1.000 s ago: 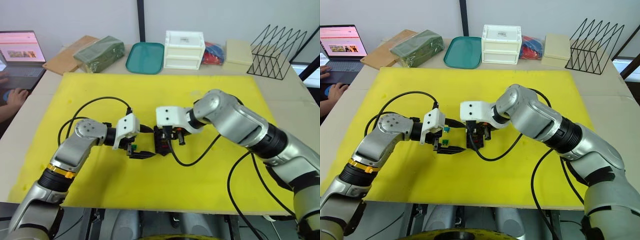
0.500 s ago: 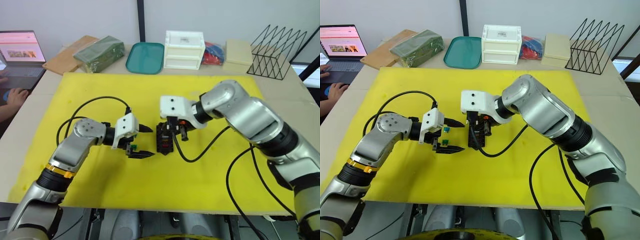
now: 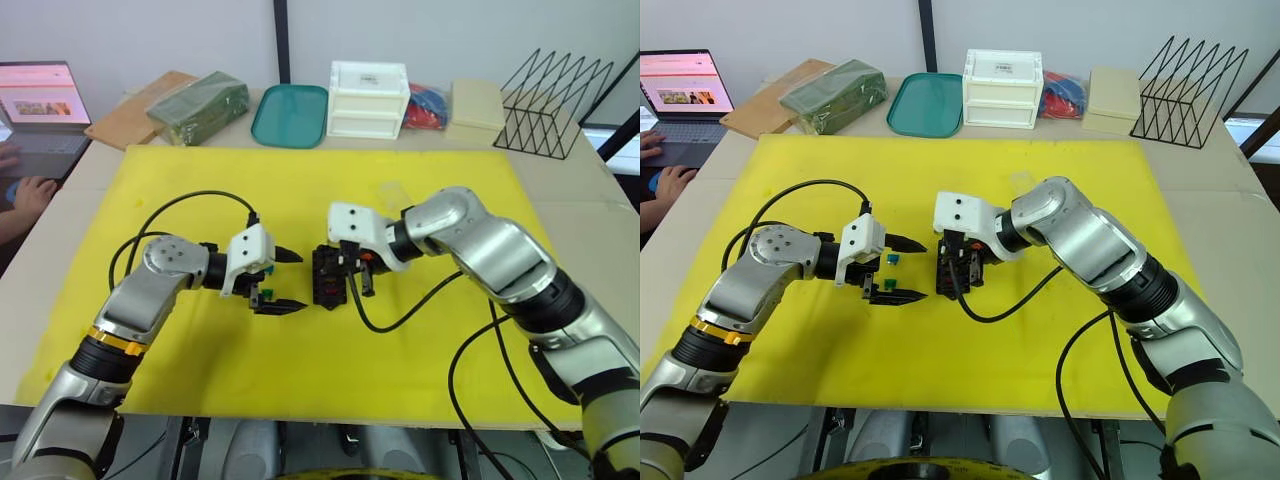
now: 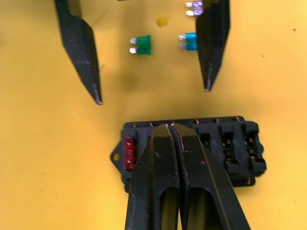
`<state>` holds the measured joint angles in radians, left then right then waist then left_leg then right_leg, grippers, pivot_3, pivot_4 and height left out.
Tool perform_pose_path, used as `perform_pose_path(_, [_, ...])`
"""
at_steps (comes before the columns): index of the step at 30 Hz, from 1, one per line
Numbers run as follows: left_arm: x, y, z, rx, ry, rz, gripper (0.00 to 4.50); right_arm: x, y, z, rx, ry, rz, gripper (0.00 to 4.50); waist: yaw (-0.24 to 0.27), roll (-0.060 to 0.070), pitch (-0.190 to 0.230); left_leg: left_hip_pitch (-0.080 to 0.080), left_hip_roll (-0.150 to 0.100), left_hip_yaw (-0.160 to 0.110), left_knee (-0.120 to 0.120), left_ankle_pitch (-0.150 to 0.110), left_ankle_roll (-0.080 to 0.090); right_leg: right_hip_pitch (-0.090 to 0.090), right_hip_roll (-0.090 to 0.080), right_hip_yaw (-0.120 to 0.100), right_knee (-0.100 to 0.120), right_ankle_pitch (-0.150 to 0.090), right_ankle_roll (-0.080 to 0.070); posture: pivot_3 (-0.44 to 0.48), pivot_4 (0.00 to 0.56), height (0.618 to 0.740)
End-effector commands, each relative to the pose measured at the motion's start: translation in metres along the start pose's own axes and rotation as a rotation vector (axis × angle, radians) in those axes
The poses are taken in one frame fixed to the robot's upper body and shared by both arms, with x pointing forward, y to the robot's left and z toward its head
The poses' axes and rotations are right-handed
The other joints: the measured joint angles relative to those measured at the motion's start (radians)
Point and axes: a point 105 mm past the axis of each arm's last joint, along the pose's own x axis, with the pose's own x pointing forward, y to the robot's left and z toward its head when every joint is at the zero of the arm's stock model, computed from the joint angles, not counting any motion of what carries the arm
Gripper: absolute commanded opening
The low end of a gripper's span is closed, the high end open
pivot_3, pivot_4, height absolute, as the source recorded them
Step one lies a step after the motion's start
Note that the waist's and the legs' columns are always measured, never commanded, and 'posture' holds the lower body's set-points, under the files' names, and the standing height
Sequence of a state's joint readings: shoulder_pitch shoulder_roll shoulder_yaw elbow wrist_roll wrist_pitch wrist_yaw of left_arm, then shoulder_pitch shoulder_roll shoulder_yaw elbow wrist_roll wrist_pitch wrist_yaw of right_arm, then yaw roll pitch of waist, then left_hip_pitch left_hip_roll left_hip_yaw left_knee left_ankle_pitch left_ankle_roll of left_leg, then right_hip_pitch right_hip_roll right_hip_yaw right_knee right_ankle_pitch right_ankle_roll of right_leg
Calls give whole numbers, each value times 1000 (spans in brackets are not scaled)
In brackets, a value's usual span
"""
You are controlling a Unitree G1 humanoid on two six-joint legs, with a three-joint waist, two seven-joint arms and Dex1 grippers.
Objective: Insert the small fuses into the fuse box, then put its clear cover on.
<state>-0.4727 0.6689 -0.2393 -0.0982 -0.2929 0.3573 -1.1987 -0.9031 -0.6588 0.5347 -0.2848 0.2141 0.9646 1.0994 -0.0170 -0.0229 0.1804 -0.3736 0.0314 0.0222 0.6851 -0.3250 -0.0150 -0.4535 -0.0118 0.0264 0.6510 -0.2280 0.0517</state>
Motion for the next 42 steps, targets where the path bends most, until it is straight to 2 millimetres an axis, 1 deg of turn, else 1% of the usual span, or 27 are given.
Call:
perform_pose_path(1, [-7, 4, 8, 33, -16, 18, 4500, -3, -3, 2, -11, -18, -19, 26, 0, 0, 0, 0, 0, 0, 0, 0, 0, 0, 0, 0, 0, 0, 0, 0, 150, 740])
perform_pose_path(12, [-6, 4, 9, 36, -20, 22, 4500, 11, 0, -30, 13, 64, -7, 26, 1, 0, 0, 1, 0, 0, 0, 0, 0, 1, 0, 0, 0, 0, 0, 0, 150, 740])
perform_pose_path(14, [-7, 5, 9, 37, -21, 23, 4500, 12, -1, -32, 5, 74, -10, 26, 1, 0, 0, 1, 0, 0, 0, 0, 0, 2, 0, 0, 0, 0, 0, 0, 150, 740])
perform_pose_path(16, [-7, 5, 10, 38, -23, 24, 4500, 10, -1, -29, -4, 66, -12, 26, 1, 0, 0, 2, 0, 0, 0, 0, 0, 2, 0, 0, 0, 0, 0, 0, 150, 740])
perform_pose_path(18, [-9, 5, 11, 38, -29, 27, 4500, 4, -5, -20, -5, 22, -30, 26, 1, 0, 0, 2, 0, 0, 0, 0, 0, 2, 0, 0, 0, 0, 0, 0, 150, 740])
perform_pose_path(21, [-14, 7, 17, 28, -57, 36, 4500, -8, -14, 0, -4, -98, -86, 26, 1, 0, 0, 2, 0, 0, 0, 0, 0, 2, 0, 0, 0, 0, 0, 0, 150, 740])
perform_pose_path(23, [-21, 8, 23, 19, -80, 44, 4500, -19, -17, 13, -21, -196, -115, 26, 2, 0, 0, 1, 0, 0, 0, 0, 0, 2, 0, 0, 0, 0, 0, 0, 150, 740])
perform_pose_path(25, [-30, 9, 27, -2, -89, 61, 4500, -33, -18, 20, -67, -278, -169, 26, 2, 0, 0, 0, 0, 0, 0, 0, 0, 1, 0, 0, 0, 0, 0, 0, 150, 740])
perform_pose_path(26, [-36, 11, 27, -19, -83, 79, 4500, -40, -18, 20, -111, -298, -197, 26, 2, 0, 0, 0, 0, -1, 0, 0, 0, 1, 0, 0, -1, 0, 0, 0, 150, 740])
perform_pose_path(27, [-44, 11, 26, -34, -69, 92, 4500, -45, -16, 16, -126, -291, -198, 26, 3, 0, 0, 0, 0, -1, 0, 0, 0, 1, 0, 0, -1, 0, 0, 0, 150, 740])
perform_pose_path(32, [-78, 9, 19, -85, -15, 133, 4500, -66, -11, -5, -106, -236, -161, 26, -1, 0, 0, 1, 0, 0, 0, 0, 0, 1, 0, 0, -1, 0, 0, 0, 150, 740])
perform_pose_path(33, [-86, 9, 16, -99, 5, 142, 4500, -71, -10, -8, -100, -232, -151, 218, -2, 0, 0, 1, 0, 0, 0, 0, 0, 1, 0, 0, -1, 0, 0, 0, 150, 740])
perform_pose_path(34, [-84, 5, 17, -104, 14, 142, 4500, -80, -7, -15, -91, -228, -146, 428, -3, 0, 0, 1, 0, 0, 0, 0, 0, 1, 0, 0, -1, 0, 0, 0, 150, 740])
perform_pose_path(35, [-97, 3, 14, -143, 27, 159, 4500, -90, -9, -23, -52, -214, -161, 590, 0, 0, 0, 1, 0, 0, 0, 0, 0, 1, 0, 0, -1, 0, 0, 0, 150, 740])
perform_pose_path(36, [-103, 0, 13, -169, 34, 168, 4500, -100, -9, -32, -22, -204, -173, 863, 2, 0, 1, 1, 0, 0, 0, 0, 0, 1, 0, 0, -1, 0, 0, 0, 150, 740])
perform_pose_path(37, [-114, -1, 10, -196, 47, 199, 4500, -111, -10, -45, -9, -166, -200, 1254, 4, 0, 1, 0, 1, 0, -1, 0, 0, 1, 0, 0, -2, 0, 0, 0, 150, 740])
perform_pose_path(38, [-128, 0, 3, -211, 77, 240, 4500, -119, -9, -57, 14, -137, -215, 1479, 6, -1, 1, 0, 0, 0, -1, 0, 0, 1, 0, 0, -2, -1, 1, 0, 150, 740])
perform_pose_path(39, [-140, 0, -4, -223, 109, 272, 4500, -125, -7, -65, 32, -114, -224, 1815, 6, -1, 1, 0, 0, 0, -1, 0, 0, 1, -1, 0, -3, -1, 1, 0, 150, 740])
perform_pose_path(40, [-150, -1, -10, -233, 138, 295, 4500, -132, -5, -74, 51, -90, -235, 2185, 6, -1, 1, 0, 0, 0, -1, 0, 0, 1, -1, 0, -3, -1, 1, 0, 150, 740])
perform_pose_path(42, [-164, -4, -19, -250, 185, 322, 4500, -141, -1, -89, 84, -58, -246, 2773, 4, -1, 1, 1, 0, 1, -1, 0, 0, 2, -1, 0, -3, -1, 1, 0, 150, 740])
